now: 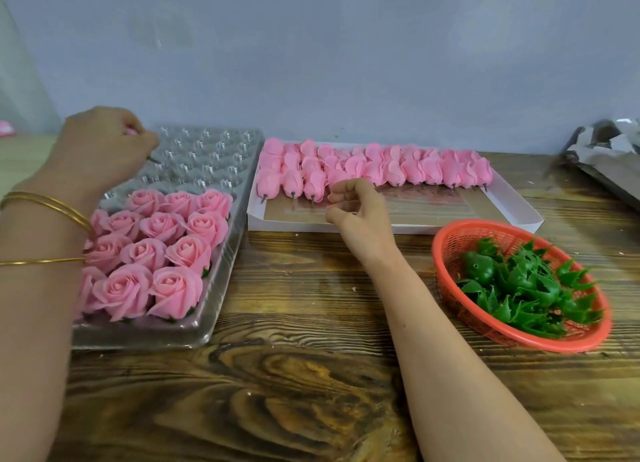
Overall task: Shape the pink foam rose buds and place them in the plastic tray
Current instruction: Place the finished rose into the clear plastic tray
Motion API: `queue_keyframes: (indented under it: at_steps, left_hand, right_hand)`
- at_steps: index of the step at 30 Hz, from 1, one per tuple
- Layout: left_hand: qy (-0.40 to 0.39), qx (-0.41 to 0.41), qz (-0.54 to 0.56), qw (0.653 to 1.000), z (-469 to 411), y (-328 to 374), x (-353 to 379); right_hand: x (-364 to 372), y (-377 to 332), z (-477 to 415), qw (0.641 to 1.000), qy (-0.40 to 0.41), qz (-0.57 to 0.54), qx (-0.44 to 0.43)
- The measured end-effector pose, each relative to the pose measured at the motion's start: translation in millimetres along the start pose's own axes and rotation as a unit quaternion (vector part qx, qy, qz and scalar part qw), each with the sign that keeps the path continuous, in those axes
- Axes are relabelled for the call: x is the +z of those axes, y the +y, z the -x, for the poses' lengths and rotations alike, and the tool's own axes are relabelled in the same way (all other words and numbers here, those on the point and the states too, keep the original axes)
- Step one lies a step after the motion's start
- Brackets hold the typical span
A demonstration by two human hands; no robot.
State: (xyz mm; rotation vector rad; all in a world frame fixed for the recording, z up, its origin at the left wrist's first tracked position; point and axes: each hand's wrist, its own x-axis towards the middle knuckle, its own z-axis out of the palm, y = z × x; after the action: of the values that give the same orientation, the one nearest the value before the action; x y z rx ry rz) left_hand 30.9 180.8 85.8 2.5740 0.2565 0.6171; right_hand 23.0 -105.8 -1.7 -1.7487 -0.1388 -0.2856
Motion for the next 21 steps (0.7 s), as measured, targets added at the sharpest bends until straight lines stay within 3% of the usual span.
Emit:
queue_keyframes:
  at_steps: [6, 10, 21]
  left_hand:
    - [-0.095, -0.095, -0.116, 0.984, -30, -63, -1]
    - [-0.177, -0.085, -0.195, 0.961, -29, -81, 6]
    - [-0.286, -0.047, -0.243, 0.926, -29, -80, 21]
  right_hand:
    - [-1, -1, 0, 1.0, 0.0, 0.019, 0.005]
    - [0, -1, 0, 0.999, -0.001, 0.04, 0.004]
    - [-1, -3, 0, 0.998, -0.004, 0.065, 0.011]
